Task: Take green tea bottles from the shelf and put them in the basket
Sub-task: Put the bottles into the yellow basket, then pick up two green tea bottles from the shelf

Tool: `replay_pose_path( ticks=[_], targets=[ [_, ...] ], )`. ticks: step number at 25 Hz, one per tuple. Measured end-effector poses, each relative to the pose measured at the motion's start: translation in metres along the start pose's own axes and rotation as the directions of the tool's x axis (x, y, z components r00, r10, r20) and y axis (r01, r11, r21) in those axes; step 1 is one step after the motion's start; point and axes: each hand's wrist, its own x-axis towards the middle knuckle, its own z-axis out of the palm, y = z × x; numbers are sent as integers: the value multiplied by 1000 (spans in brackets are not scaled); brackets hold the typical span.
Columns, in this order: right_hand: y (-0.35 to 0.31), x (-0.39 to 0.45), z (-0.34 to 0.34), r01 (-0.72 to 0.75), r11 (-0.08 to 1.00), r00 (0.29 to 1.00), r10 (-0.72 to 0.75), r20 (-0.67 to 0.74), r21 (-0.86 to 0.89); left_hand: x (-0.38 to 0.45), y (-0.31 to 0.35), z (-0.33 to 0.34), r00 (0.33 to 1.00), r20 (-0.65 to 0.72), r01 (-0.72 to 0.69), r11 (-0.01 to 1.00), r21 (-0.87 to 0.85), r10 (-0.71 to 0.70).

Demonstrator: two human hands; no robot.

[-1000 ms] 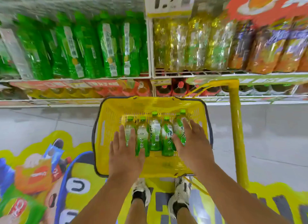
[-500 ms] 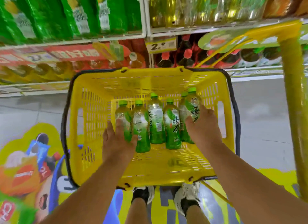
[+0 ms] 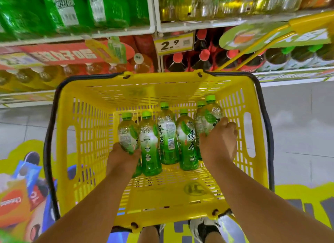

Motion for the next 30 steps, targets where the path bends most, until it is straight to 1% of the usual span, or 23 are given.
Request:
replay_pose_path(
  ticks=[3,7,11,15,17,19,22,24,27,30],
  targets=[
    [0,5,0,-12,997,1000,13,-3,77,0,-3,-4,999,12,36,999,-27,-36],
    [3,9,-6,-78,971,990,49,130,227,-13,-6,-19,1000,6,22,998,-63,-22],
    [3,-6,-38,-120,923,979,50,195,366,-33,7,-48,1000,0,-28,993,-117,28],
    [-11,-36,-102,-53,881,984,-35,176,470,-70,33,-88,993,-25,-119,980,-162,116],
    [-16,-53,-136,-41,836,979,-77,191,547,-93,43,-110,985,-15,-174,967,-185,175],
    [-20,-70,-169,-26,818,973,-111,203,574,-120,53,-134,975,-31,-223,951,-213,221],
    [-24,-98,-214,-18,777,972,-134,192,630,-167,72,-173,963,-51,-268,936,-228,264],
    [-24,-127,-246,3,773,977,-138,164,634,-206,81,-202,961,-65,-275,936,-221,267],
    [-24,-161,-291,28,734,978,-161,133,679,-256,94,-244,954,-109,-298,918,-262,279],
    [-30,-190,-353,68,686,968,-221,119,724,-309,107,-290,933,-122,-361,887,-289,340]
  ],
)
